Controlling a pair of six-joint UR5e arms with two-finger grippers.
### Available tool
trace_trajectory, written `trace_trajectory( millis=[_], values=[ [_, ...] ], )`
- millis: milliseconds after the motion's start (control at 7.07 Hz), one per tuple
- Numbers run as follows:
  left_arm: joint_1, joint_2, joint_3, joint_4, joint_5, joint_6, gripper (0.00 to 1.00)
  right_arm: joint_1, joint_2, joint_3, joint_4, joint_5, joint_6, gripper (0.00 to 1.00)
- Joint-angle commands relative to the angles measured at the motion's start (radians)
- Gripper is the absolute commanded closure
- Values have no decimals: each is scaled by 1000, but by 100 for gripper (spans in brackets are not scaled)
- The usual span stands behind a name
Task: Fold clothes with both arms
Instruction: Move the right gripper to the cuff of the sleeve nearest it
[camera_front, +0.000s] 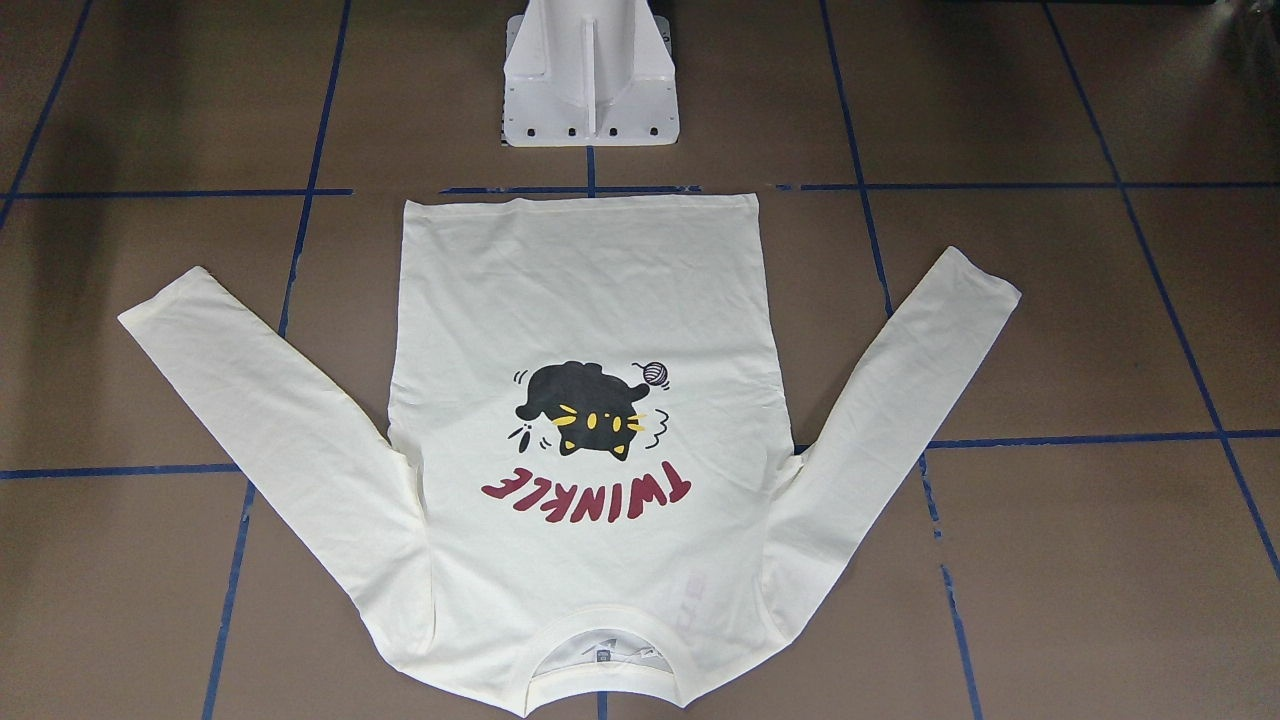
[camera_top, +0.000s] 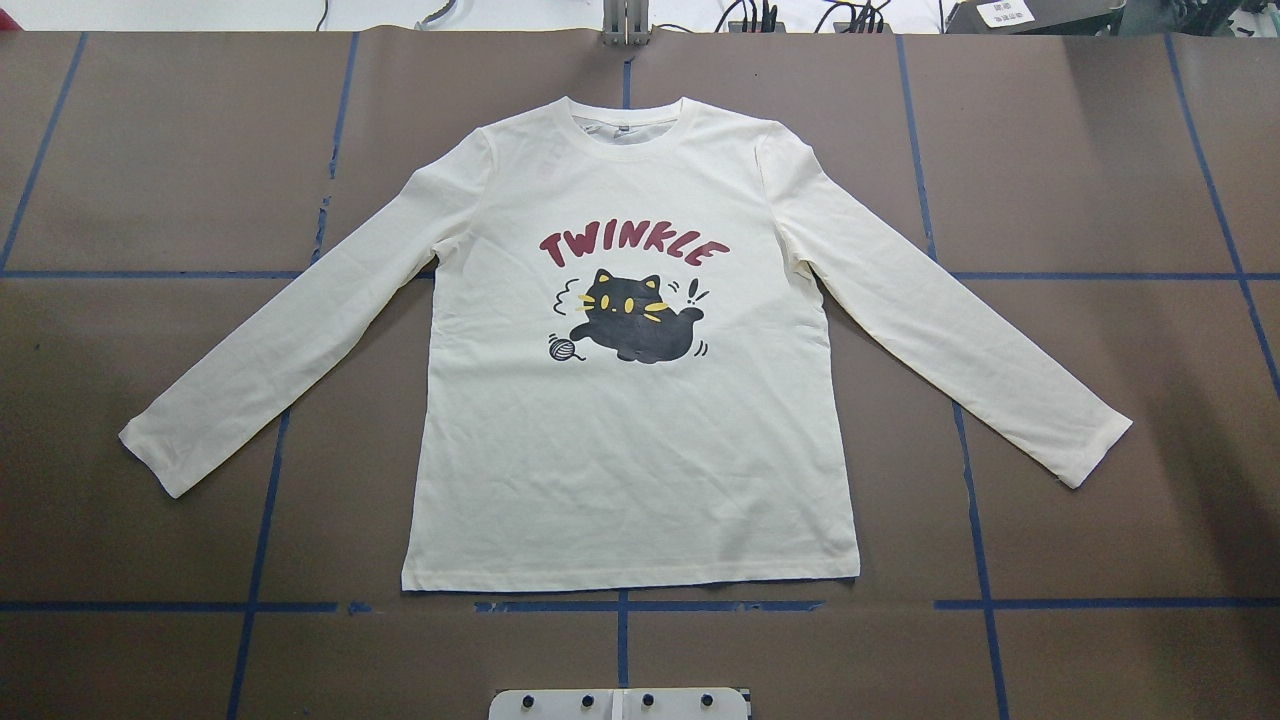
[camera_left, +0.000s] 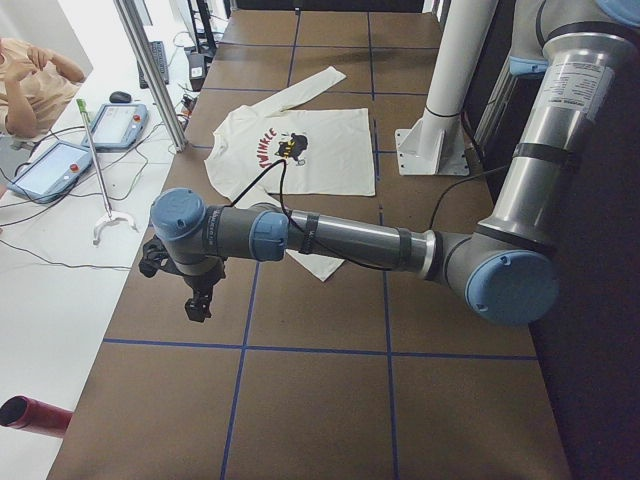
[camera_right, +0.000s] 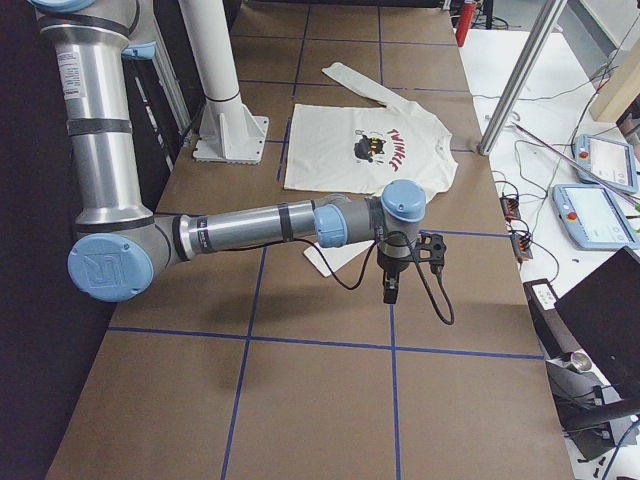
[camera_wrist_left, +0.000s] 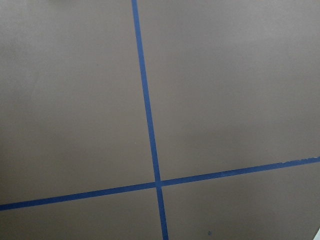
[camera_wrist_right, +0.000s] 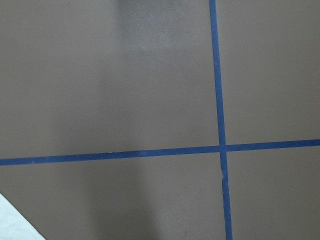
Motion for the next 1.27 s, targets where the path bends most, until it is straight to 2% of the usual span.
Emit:
trace_trajectory(
  millis=[0, 283, 425, 566, 708, 849, 991, 1132],
  values=[
    [6, 25, -54, -3, 0, 3, 0, -13, 3, 7, 1, 3, 2, 0],
    [30, 68, -64, -15, 20, 8, 0, -33, -6, -21, 54, 21, 4, 0],
    [33, 98, -93, -48, 7, 7, 0, -72, -20, -21, 126, 32, 8, 0],
    [33, 108, -93, -84, 6, 10, 0, -199, -35, -21, 189, 26, 12, 0],
    [35, 114, -96, -149, 14, 11, 0, -275, -52, -18, 236, 22, 156, 0],
    [35, 158, -70, -249, 4, 10, 0, -357, -98, -13, 384, 20, 390, 0],
    [35, 183, -14, -389, -32, 4, 0, -439, -149, -18, 585, -13, 620, 4],
    [38, 197, 17, -512, -61, -1, 0, -499, -211, -18, 716, -71, 747, 13]
  ],
)
